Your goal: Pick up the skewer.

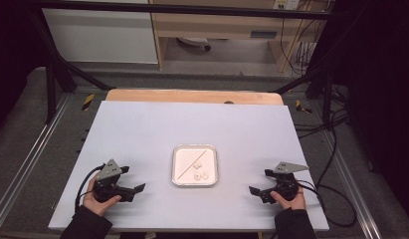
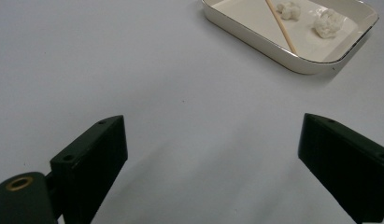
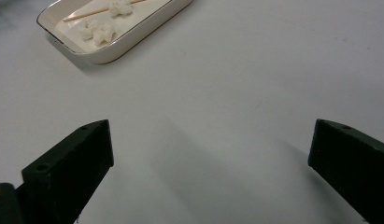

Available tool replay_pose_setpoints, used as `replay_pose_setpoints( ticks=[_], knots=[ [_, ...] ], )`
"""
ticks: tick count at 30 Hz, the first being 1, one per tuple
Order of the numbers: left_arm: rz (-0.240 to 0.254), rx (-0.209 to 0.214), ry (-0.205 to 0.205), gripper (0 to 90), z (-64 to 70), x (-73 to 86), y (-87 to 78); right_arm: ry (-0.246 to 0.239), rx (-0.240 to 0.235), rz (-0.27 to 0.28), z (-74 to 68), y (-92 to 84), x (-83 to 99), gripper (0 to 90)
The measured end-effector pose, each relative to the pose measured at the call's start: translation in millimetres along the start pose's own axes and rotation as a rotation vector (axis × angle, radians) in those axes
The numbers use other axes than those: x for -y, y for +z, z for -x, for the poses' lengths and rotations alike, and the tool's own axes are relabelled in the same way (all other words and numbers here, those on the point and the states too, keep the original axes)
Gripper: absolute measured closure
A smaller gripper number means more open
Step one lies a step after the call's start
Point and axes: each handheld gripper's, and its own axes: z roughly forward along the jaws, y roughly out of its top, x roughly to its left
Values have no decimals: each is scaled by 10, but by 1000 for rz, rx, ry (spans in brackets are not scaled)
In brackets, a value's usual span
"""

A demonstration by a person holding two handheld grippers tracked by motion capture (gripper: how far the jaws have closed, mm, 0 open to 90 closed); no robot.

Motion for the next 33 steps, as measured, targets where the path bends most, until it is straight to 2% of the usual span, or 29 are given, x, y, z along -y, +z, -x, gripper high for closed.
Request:
replay_pose_setpoints(
  ticks=[21, 33],
  knots=[
    [-1, -2, 15, 76, 44, -80, -4, -1, 5, 3, 5, -20, -15, 7],
    [-9, -5, 31, 76, 107, -186, 13, -10, 13, -2, 4, -23, -17, 7]
  ],
)
